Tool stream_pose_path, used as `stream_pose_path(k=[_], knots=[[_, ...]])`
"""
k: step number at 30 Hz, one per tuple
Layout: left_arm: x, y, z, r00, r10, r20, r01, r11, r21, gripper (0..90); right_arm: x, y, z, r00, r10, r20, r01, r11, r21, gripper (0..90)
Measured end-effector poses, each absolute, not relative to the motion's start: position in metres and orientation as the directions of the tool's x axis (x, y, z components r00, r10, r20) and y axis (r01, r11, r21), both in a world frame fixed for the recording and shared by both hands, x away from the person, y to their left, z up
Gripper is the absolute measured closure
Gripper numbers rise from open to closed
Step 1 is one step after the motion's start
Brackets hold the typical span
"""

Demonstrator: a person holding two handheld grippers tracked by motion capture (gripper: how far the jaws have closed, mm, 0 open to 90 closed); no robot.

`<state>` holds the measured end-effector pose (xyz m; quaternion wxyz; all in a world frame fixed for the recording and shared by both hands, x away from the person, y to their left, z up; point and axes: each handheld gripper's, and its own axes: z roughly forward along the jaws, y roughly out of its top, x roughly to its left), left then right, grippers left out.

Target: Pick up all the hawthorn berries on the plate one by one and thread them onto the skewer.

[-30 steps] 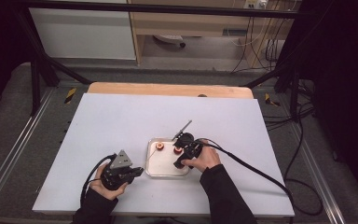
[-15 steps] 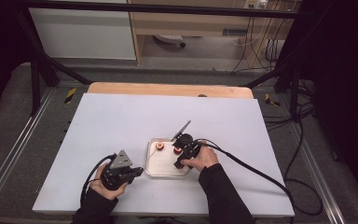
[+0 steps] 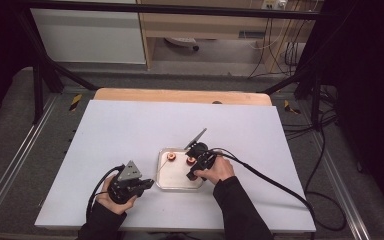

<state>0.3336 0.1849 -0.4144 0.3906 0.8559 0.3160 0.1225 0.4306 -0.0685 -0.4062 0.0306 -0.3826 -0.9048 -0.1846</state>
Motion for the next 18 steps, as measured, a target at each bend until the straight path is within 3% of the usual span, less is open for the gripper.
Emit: stream_pose_path(k=[3, 12, 13, 18], knots=[[0.333, 0.185, -0.414, 0.769, 0.638, -0.038, 0.443, -0.490, 0.751, 88.1, 0.428, -0.071, -0.399, -0.695, 0.687, 0.213, 0.712, 0.613, 0.343, 60.2], [0.330, 0.188, -0.409, 0.758, 0.650, -0.051, 0.438, -0.450, 0.778, 88.1, 0.416, -0.089, -0.363, -0.642, 0.691, 0.331, 0.723, 0.405, 0.559, 60.3], [0.329, 0.189, -0.407, 0.752, 0.657, -0.054, 0.436, -0.434, 0.788, 88.1, 0.414, -0.093, -0.358, -0.637, 0.680, 0.363, 0.714, 0.343, 0.611, 60.3], [0.326, 0.191, -0.403, 0.739, 0.671, -0.063, 0.427, -0.394, 0.814, 88.2, 0.408, -0.103, -0.349, -0.608, 0.651, 0.454, 0.701, 0.173, 0.692, 60.4]])
